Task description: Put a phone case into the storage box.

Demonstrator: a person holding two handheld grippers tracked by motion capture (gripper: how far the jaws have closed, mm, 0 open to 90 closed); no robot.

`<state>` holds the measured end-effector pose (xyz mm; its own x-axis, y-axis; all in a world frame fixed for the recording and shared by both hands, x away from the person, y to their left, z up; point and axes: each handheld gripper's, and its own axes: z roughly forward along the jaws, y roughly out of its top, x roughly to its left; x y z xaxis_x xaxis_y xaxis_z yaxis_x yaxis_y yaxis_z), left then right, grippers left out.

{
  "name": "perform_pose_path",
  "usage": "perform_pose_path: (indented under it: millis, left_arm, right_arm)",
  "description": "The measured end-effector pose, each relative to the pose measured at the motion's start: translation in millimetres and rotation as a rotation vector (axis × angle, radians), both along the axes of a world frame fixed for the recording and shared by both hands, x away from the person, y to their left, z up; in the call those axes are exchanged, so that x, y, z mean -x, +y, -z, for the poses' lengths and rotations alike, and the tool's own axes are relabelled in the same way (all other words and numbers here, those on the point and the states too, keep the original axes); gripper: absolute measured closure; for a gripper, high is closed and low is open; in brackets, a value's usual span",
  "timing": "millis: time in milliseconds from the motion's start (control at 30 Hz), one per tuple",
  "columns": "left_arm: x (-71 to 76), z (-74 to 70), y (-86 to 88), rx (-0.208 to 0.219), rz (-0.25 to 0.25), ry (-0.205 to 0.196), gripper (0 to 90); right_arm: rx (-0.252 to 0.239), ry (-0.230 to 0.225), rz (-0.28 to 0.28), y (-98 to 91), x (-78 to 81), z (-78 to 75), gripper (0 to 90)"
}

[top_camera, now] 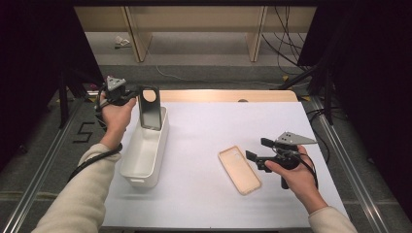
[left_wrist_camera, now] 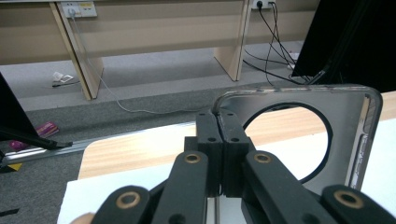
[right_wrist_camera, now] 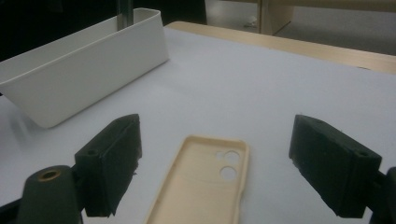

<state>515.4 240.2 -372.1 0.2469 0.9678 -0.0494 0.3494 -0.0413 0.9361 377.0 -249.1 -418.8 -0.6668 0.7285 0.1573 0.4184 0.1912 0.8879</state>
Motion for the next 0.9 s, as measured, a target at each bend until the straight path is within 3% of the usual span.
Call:
perform_pose_path:
  millis: [900]
  left_arm:
    - [-2.0, 21.8, -2.1, -0.023, 0.013, 0.040, 88.3]
  right_arm:
    - [0.001, 0.003, -0.002, 0.2, -0.1, 0.8, 17.8]
